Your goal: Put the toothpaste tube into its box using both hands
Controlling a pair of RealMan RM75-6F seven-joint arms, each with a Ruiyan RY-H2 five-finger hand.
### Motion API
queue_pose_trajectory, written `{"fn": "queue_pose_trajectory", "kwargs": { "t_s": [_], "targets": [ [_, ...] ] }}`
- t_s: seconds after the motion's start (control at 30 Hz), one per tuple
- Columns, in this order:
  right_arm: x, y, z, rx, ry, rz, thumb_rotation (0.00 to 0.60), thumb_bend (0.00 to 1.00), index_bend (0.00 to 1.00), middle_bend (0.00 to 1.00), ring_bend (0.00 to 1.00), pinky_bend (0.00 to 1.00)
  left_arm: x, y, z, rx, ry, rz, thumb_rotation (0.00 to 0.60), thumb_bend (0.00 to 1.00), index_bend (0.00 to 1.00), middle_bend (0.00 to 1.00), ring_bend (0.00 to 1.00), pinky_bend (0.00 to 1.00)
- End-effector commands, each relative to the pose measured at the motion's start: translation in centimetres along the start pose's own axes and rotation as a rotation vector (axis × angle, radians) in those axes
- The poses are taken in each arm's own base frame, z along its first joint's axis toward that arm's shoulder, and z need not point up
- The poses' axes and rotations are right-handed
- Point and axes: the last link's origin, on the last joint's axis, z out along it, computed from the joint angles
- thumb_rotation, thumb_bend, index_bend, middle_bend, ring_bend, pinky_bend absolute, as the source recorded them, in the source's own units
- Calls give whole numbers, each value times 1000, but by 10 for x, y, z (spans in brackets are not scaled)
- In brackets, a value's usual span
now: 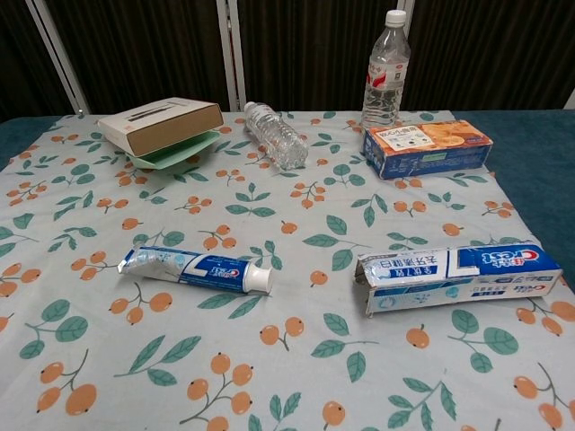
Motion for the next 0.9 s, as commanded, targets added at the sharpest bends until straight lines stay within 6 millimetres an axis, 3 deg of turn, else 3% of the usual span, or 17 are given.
{"fn": "queue_pose_trajectory", "kwargs": {
  "t_s": [0.03,0.2,0.47,0.6,0.9],
  "targets": [
    [1,-31,30,123,-77,52,600,398,0,42,0,3,0,1,1,-1,2,-4,600,49,0,0,0,75],
    [0,-75,74,245,-140,88,600,398,6,90,22,45,-1,2,3,-13,-5,0,600,49,0,0,0,75],
    [-19,-124,122,319,-186,72,600,398,56,130,41,57,1,1,4,-8,-18,-18,600,49,0,0,0,75],
    [-32,-137,135,330,-219,32,600,398,56,131,42,55,1,0,4,-10,-23,-24,600,49,0,0,0,75],
    [-56,-139,150,286,-263,-29,600,397,71,157,76,98,1,1,5,-15,-46,-35,600,50,0,0,0,75]
  ]
}}
